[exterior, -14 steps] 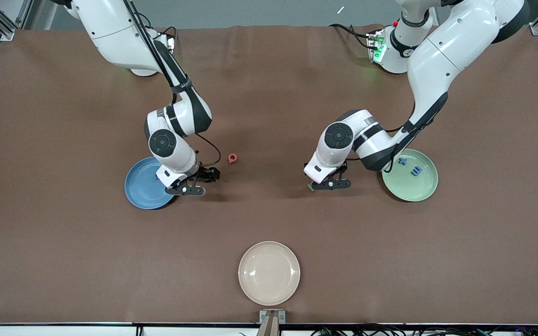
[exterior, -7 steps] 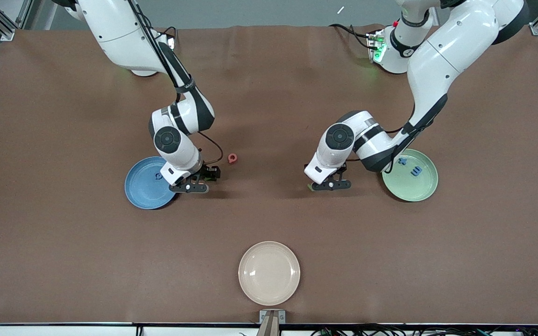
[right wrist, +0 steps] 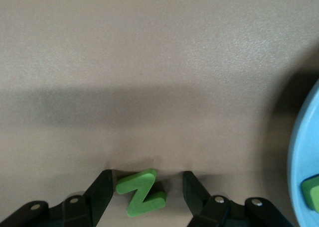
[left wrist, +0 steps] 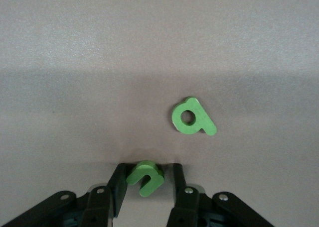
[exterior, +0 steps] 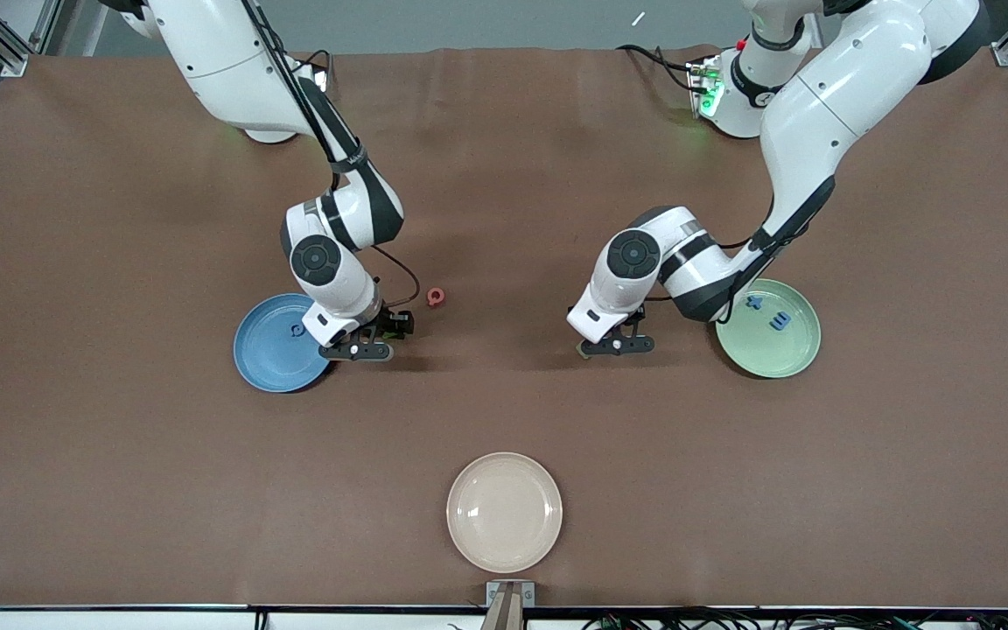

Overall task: Sort uppercase to blue plate, lowercase to green plate
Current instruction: 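Grasp the green u with the left gripper while the right gripper grasps the N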

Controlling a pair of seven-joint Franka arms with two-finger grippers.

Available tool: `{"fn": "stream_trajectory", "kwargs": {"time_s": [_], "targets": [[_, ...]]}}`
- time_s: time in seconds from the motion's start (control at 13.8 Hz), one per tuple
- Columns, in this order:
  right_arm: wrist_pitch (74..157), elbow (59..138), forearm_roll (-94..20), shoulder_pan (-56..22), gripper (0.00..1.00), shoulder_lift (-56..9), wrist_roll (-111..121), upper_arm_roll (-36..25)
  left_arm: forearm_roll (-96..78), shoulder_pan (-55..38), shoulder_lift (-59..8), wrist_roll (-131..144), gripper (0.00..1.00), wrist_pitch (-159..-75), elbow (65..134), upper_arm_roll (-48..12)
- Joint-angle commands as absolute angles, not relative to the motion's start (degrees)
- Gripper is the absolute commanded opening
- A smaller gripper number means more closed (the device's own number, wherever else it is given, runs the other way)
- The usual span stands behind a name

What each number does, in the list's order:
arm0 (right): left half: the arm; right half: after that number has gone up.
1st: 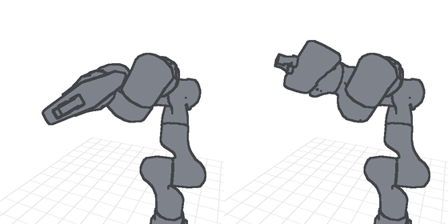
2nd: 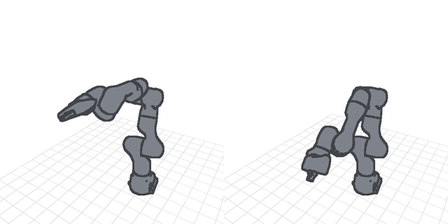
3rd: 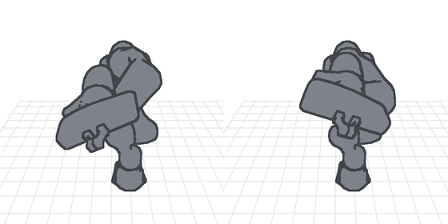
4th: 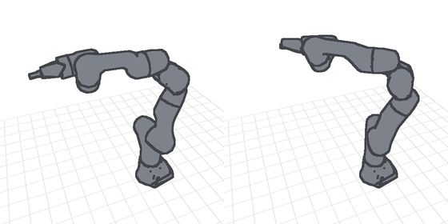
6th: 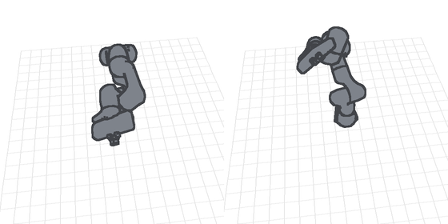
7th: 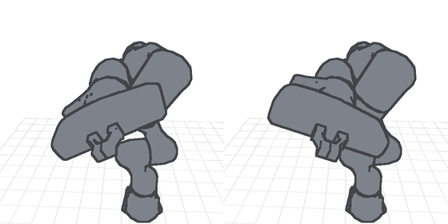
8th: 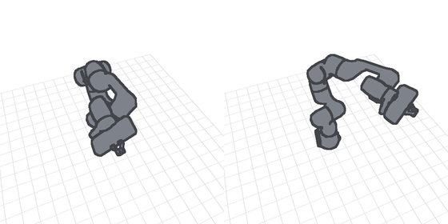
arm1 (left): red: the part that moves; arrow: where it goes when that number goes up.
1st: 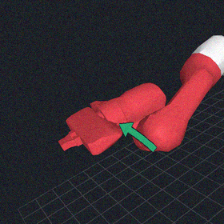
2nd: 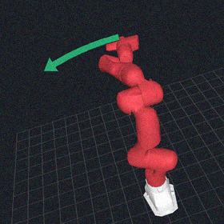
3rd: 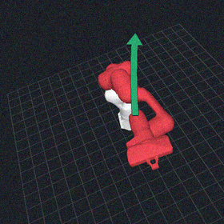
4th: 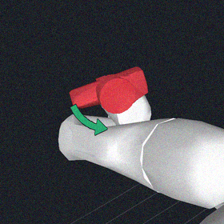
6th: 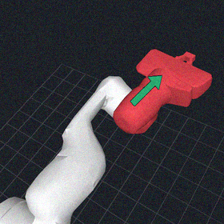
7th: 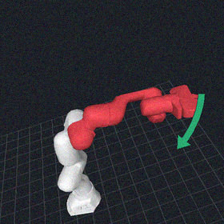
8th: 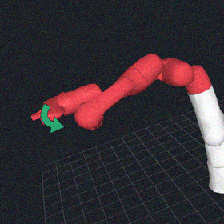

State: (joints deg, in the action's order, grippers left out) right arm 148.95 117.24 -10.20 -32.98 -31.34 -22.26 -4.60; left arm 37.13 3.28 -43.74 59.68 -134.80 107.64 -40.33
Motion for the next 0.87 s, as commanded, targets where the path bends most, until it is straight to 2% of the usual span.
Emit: {"fn": "stream_trajectory", "kwargs": {"time_s": [0.0,0.15,0.29,0.51,0.8], "targets": [[149.7,119.3,-10.7,-33.9,0.36,-31.2,-22.9,-4.7,38.3,3.1,-44.0,60.1,0.28,-135.2,107.6,-40.1],[149.3,119.0,-10.7,-33.6,0.19,-31.1,-22.8,-4.7,38.3,3.2,-43.9,60.0,0.21,-135.2,107.5,-40.1],[149.0,118.7,-10.7,-33.1,0.03,-30.8,-22.5,-4.9,38.3,4.0,-43.4,59.8,0.18,-135.2,107.4,-40.1],[147.2,118.2,-10.7,-31.0,0.00,-29.6,-21.7,-4.9,38.3,5.3,-41.8,58.7,0.14,-134.8,107.7,-40.2],[128.8,110.4,-10.7,-27.5,0.00,-26.7,-21.9,-5.1,38.2,11.0,-38.2,54.5,0.14,-134.2,109.9,-43.2]]}}
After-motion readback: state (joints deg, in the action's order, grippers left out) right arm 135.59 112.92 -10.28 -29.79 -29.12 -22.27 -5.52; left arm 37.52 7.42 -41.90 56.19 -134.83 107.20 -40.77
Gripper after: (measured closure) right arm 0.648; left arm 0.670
